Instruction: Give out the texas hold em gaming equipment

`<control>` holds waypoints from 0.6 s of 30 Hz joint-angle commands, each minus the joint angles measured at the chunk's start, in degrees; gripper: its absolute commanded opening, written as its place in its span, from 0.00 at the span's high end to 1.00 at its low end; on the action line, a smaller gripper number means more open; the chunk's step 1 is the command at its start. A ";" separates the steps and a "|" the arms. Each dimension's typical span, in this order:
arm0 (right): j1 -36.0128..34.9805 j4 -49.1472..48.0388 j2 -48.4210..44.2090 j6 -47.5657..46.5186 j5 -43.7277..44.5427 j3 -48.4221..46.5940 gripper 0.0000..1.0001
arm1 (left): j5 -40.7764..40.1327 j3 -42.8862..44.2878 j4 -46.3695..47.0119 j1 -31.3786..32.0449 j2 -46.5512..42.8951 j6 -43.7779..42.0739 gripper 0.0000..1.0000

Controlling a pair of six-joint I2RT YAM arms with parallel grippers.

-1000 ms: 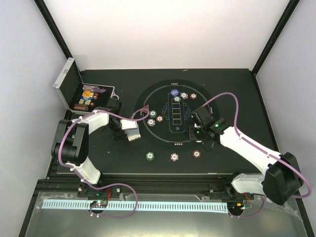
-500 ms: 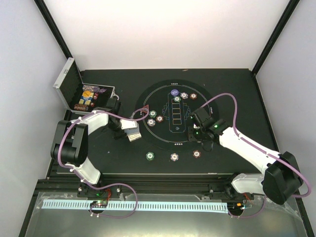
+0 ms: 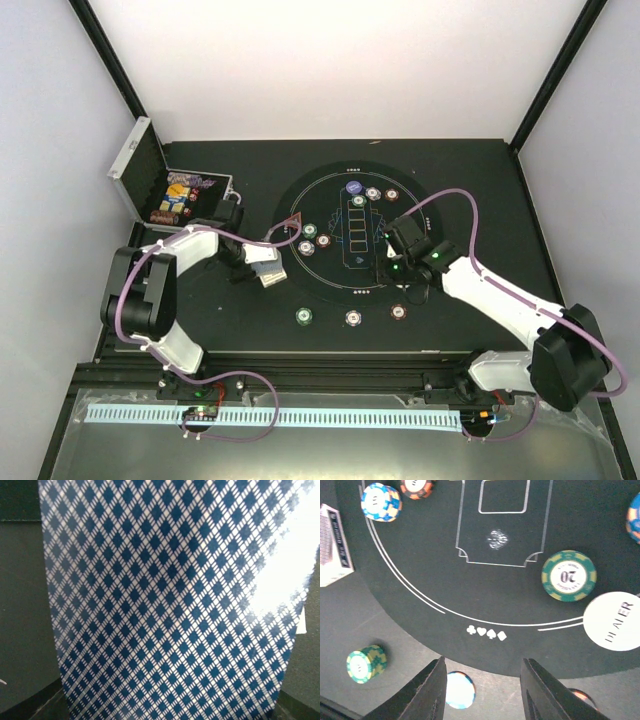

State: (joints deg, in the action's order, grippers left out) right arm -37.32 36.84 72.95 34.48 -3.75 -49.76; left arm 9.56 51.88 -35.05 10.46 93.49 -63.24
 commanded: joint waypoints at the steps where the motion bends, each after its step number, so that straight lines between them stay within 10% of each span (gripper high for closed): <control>1: -0.43 -6.54 0.89 2.02 -6.70 -0.08 0.56 | 1.81 -0.53 -2.39 -0.09 -2.30 -1.65 0.98; 18: -1.59 -30.75 4.59 12.41 -25.77 3.96 0.45 | 7.09 5.15 -13.03 -0.39 -7.80 -1.86 0.98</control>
State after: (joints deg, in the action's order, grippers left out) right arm -37.67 14.15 76.03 43.18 -24.71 -46.00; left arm 12.10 53.06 -42.61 10.46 89.17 -64.14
